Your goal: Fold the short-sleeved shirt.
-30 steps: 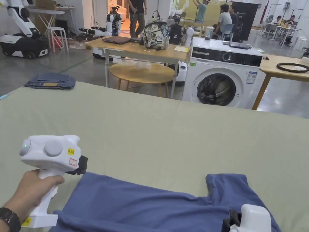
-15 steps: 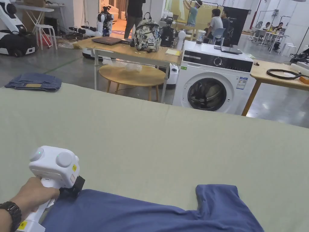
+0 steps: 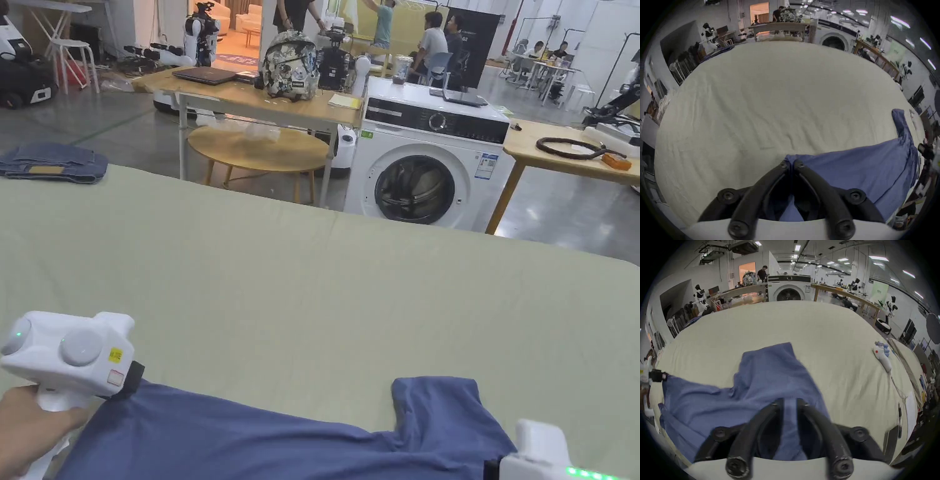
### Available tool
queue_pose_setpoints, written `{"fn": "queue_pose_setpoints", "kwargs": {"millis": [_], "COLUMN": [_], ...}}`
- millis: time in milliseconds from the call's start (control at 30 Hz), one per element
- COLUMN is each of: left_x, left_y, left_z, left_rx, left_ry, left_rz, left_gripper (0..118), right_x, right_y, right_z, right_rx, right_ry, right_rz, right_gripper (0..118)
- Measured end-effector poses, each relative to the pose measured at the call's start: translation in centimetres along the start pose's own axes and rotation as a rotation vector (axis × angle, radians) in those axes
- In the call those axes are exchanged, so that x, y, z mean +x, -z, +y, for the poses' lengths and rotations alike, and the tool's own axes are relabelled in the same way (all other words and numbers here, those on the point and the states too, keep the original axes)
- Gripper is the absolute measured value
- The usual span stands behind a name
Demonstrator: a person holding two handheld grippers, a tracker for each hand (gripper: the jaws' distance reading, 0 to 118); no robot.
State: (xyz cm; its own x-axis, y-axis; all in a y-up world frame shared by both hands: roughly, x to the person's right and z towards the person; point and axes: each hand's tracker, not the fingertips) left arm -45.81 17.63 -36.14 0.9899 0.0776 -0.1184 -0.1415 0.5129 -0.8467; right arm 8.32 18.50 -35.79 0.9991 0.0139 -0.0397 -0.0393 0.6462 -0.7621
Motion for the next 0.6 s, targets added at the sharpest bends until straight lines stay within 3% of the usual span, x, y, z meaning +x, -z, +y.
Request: {"fn": "queue_pose_setpoints", "kwargs": {"millis": [33,67,100,133,333,533,600], "left_x": [0.1,0.0,0.0,0.0,0.1,-0.1,-0.1], "left_y": [-0.6,-1.1,-1.6,-1.9,-3.4,-3.3,-3.2], "left_z": [-0.2,-0.5,-0.7,-0.9,-2.0,-2.8,-3.0], "left_rx": [0.016,0.032,0.041,0.049,0.093,0.093,0.088], "left_ry": [-0.004,-0.01,-0.013,-0.014,-0.018,-0.046,-0.054], "left_rz": [-0.012,-0.019,-0.017,-0.018,-0.018,-0.017,-0.015], "left_gripper": [0,0,0,0,0,0,0], "right_x": [0.4,1.0,1.7,2.1,4.6,4.6,4.1], "right_y": [0.6,1.5,2.5,3.6,10.0,13.6,13.2], "right_z": [1.0,2.2,3.4,4.4,8.3,7.9,7.9], "right_rx": [0.001,-0.007,-0.027,-0.05,-0.182,-0.287,-0.285], "right_ry": [0.001,-0.008,-0.01,-0.016,-0.026,-0.004,-0.007], "right_rz": [-0.01,-0.014,-0.011,-0.013,0.024,0.04,0.036], "right_gripper": [30,53,66,70,74,71,54]}}
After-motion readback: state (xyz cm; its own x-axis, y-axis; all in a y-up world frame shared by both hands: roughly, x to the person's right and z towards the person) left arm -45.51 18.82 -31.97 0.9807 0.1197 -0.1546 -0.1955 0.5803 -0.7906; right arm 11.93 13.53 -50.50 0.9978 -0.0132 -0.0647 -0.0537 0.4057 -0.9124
